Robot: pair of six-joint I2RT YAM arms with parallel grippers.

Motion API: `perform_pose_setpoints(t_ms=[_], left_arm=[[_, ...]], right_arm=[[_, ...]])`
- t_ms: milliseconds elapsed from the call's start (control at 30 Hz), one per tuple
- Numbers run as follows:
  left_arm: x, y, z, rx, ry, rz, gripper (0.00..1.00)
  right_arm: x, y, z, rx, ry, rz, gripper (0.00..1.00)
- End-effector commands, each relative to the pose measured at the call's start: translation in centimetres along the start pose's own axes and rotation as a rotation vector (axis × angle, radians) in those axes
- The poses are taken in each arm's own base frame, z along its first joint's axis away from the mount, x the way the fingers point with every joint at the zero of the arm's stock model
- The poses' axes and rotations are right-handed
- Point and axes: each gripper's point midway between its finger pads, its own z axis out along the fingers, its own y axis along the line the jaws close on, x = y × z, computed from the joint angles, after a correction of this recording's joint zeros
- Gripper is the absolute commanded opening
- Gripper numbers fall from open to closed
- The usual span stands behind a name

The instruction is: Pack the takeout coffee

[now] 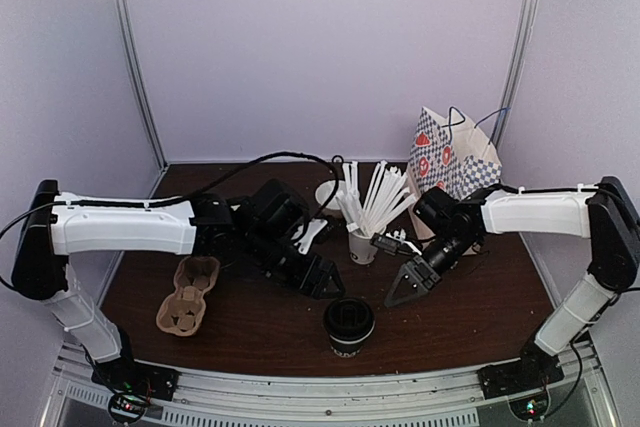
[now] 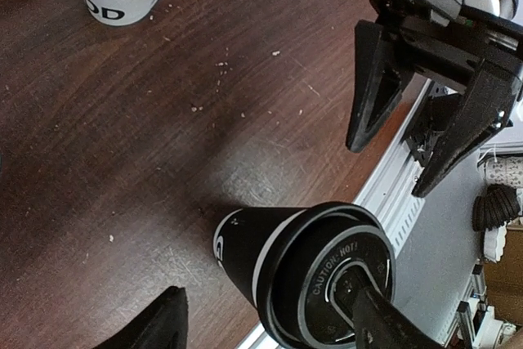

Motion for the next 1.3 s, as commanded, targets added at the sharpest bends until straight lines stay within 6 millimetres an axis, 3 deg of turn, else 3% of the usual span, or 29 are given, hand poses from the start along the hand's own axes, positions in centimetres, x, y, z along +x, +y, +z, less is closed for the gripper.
perform_pose_setpoints(t_ms=[0,300,633,933,1100,1267], left_arm=[[0.6,-0.9,1.1,0.022,0.019,0.022,0.72],[2.2,0.1,2.2,-0.026,0.074,0.027,0.69],[3.3,0.4,3.1,-0.023,0.113,0.022,0.65],[4.1,0.8,3.9,-0.038,0.140,0.025,0.62],[4.2,1.0,3.9,-0.045,0.142,0.024,0.61],[4.3,1.0,4.1,-0.051,0.145,0.027,0.61]], right_arm=[[0.0,1.3,1.2,-0.092,0.024,0.000,0.55],[0.9,1.2,3.2,-0.119,0.117,0.012,0.54],[0.9,3.2,3.9,-0.237,0.160,0.018,0.50],[1.6,-0.2,4.8,-0.100,0.198,0.084,0.37],[1.0,0.7,4.7,-0.145,0.193,0.092,0.46],[0.2,0.8,4.8,-0.144,0.172,0.126,0.43]])
